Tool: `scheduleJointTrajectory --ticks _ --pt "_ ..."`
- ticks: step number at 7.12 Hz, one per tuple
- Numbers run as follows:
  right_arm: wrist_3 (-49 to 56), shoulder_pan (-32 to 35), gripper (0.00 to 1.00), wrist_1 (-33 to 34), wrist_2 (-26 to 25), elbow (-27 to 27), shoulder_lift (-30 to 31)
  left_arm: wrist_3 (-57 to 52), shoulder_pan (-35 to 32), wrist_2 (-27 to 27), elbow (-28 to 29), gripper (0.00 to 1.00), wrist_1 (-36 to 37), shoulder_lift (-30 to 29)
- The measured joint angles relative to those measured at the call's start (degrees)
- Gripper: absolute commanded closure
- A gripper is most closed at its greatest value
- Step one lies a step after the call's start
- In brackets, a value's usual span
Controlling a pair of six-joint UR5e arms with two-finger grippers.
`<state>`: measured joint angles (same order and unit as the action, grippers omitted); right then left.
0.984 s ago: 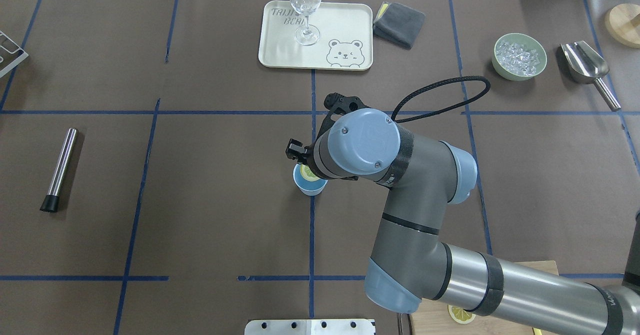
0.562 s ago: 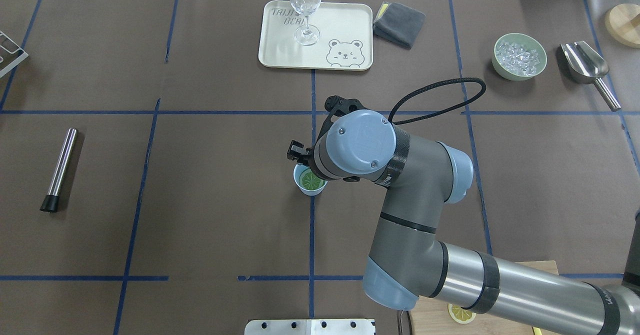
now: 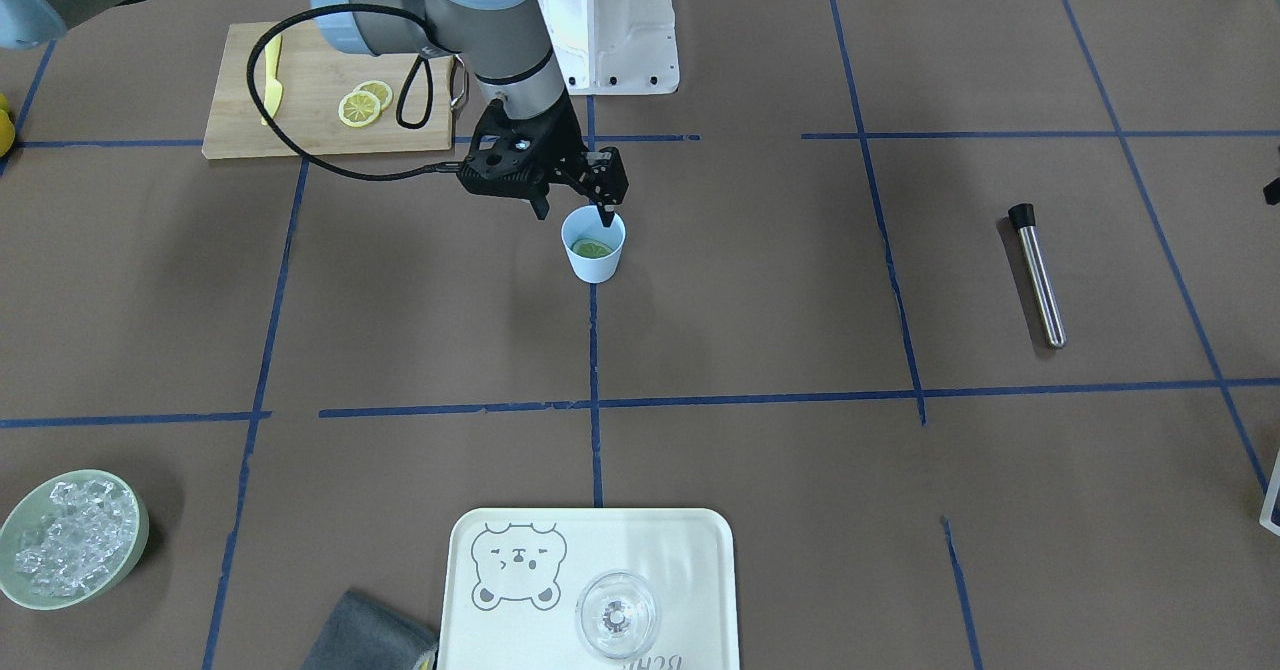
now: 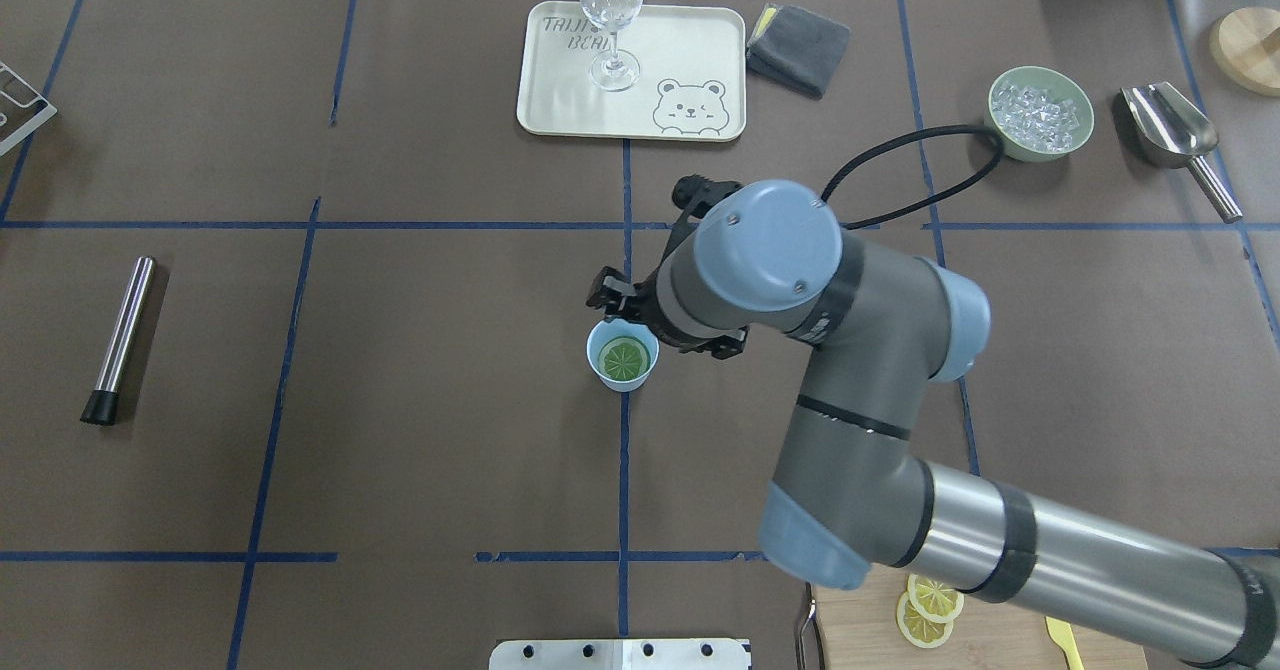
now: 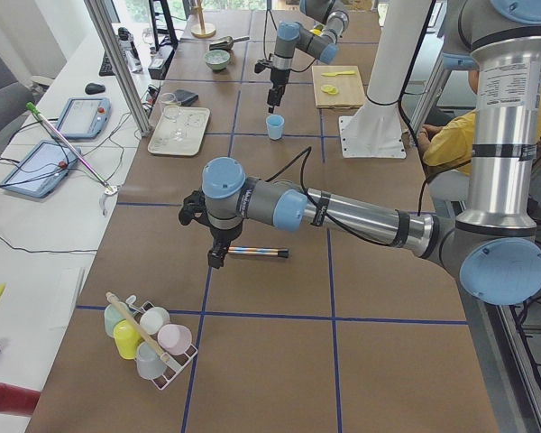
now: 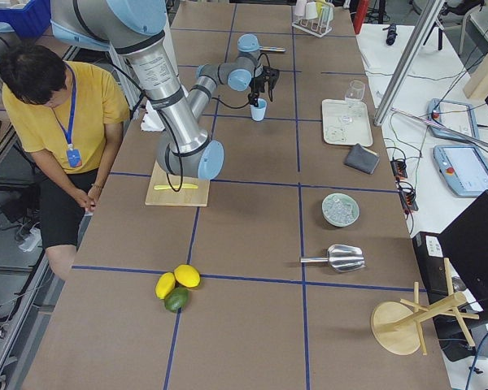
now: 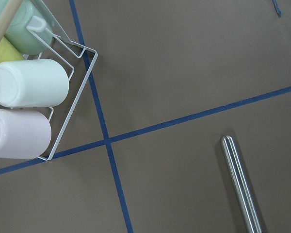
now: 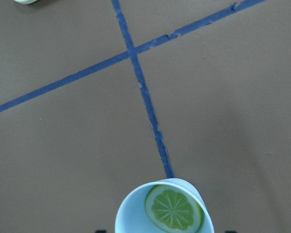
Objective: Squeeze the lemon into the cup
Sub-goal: 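Raise the right gripper away from the cup toward the ice bowl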
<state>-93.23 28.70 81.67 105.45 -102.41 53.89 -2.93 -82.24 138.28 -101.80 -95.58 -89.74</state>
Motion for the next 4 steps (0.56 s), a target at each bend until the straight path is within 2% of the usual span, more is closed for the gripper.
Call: scheduleJointTrajectory --ticks 1,3,4 --pt "2.80 3.56 0.00 -0.14 4.42 -3.21 4.28 3.98 3.85 0.54 3.17 0.00 -5.98 -0.70" --pt "11.95 11.34 0.00 -0.23 11.78 -7.48 12.29 23.87 13.05 0.12 9.29 0.10 -19.14 -2.68" --pt "15.51 14.39 0.00 -0.28 14.31 -8.47 15.15 33.21 17.52 -1.54 12.37 0.13 -21.76 -5.23"
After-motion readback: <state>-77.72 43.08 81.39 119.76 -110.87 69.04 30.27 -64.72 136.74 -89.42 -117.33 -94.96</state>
